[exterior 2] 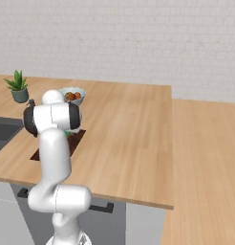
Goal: Pick up the sponge from the counter and clean the cutting board by briefly scrubbing or pressing down on the cutting board. Once finished, release the sponge.
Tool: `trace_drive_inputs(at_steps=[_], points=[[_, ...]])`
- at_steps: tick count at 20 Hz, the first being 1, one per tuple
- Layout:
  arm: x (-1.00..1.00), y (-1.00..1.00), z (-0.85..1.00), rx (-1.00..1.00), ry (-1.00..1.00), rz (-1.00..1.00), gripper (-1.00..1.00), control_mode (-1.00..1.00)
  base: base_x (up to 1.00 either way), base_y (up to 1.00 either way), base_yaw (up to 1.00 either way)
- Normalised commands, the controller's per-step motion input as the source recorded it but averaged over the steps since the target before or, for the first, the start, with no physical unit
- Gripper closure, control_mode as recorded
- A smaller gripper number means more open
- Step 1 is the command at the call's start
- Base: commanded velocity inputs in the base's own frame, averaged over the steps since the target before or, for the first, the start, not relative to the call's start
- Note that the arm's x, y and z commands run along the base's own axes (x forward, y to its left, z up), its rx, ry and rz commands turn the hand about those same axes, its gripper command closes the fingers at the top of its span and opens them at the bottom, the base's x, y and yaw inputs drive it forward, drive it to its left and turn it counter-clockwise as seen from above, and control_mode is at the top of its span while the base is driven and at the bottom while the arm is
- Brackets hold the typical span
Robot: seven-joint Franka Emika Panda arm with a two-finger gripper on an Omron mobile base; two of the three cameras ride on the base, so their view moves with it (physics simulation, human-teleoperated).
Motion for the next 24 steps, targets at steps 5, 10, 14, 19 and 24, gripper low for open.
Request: trace_drive_inputs(at_steps=[5, 10, 14, 19, 24], points=[[-0.25, 0.00, -0.22, 0.03, -0.03, 0.00, 1.00, -1.00, 0.00, 0.00, 0.00], [-0.42, 0.00, -0.11, 0.00, 0.00, 0.00, 1.00, -1.00, 0.00, 0.00, 0.00], [-0.57, 0.00, -0.12, 0.00, 0.00, 0.00, 1.00, -1.00, 0.00, 0.00, 0.00], [-0.67, 0.00, -0.18, 0.00, -0.02, 0.00, 1.00, -1.00, 0.00, 0.00, 0.00], [-0.76, 0.00, -0.22, 0.00, -0.04, 0.00, 1.00, -1.00, 0.00, 0.00, 0.00]])
